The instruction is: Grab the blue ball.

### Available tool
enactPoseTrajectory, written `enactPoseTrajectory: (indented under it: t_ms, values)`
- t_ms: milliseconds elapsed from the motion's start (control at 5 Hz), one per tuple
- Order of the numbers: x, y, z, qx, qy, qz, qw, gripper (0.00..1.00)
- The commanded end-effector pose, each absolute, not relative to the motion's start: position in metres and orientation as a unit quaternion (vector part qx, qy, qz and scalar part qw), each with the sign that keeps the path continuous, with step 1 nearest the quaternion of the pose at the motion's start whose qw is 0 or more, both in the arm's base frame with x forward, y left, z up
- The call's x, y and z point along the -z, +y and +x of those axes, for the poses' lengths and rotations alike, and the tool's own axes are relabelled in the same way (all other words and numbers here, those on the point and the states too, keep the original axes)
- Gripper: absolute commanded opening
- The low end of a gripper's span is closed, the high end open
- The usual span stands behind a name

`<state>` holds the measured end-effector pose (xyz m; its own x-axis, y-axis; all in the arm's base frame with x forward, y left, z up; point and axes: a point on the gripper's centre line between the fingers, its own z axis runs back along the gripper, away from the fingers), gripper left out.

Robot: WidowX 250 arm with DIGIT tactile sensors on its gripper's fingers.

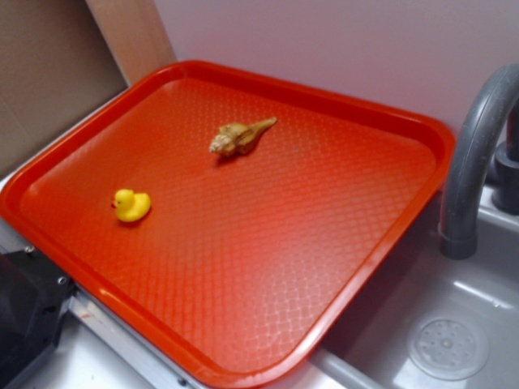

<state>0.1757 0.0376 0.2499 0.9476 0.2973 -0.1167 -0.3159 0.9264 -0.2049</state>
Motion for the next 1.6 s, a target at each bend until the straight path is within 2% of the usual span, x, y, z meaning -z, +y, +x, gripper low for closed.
enactPoseTrajectory:
  t_ms: [0,200,400,600,1400]
  values:
    - [-0.218,-0.011,0.209,-0.138,-0.020,-0.062,0.988,0.00]
    - [-0.214,-0.013,0.215,-0.134,-0.054,-0.065,0.987,0.00]
    - [-0.210,-0.020,0.217,-0.127,-0.060,-0.039,0.989,0.00]
    - [-0.209,-0.023,0.219,-0.125,-0.052,-0.049,0.990,0.00]
    - [-0.201,-0.020,0.225,-0.131,-0.045,-0.050,0.989,0.00]
